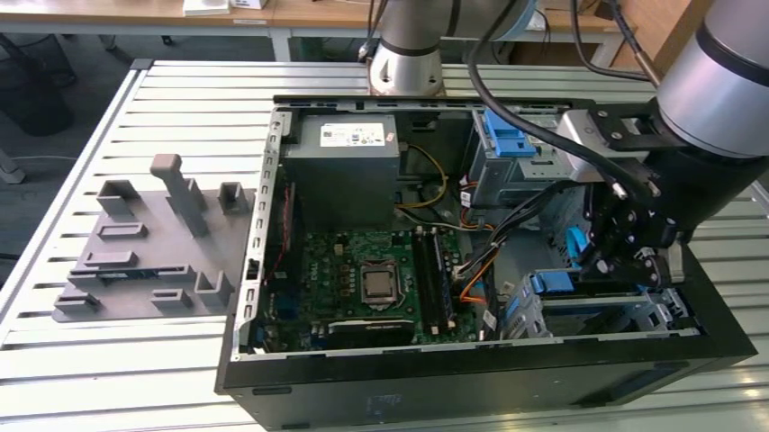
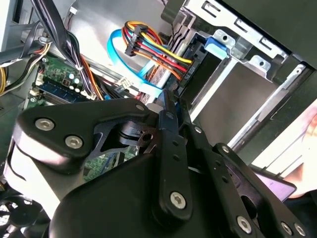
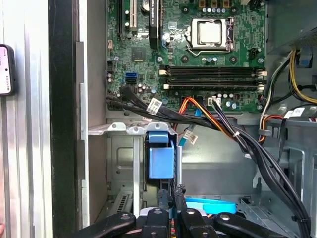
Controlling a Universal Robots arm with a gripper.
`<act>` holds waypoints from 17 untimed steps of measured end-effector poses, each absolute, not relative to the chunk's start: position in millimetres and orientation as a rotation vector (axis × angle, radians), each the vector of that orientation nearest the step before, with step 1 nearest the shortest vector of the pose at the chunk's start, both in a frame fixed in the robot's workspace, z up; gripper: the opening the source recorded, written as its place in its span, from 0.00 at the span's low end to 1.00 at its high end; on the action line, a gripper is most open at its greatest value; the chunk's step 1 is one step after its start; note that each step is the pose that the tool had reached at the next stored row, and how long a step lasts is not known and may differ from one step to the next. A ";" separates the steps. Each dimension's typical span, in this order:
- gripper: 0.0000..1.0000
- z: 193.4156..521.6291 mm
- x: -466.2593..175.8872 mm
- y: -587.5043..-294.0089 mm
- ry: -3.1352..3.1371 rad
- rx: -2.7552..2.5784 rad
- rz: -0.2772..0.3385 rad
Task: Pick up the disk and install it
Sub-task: 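Insert the second disk wire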
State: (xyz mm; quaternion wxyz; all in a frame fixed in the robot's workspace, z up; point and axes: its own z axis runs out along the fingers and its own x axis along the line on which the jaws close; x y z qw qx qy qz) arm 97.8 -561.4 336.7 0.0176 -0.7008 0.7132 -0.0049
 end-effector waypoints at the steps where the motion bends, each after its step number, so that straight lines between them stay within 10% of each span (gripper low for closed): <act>1: 0.16 336.6 98.3 -561.5 2.215 -2.177 -0.014; 17: 0.16 334.2 100.9 -561.5 2.214 -2.173 -0.009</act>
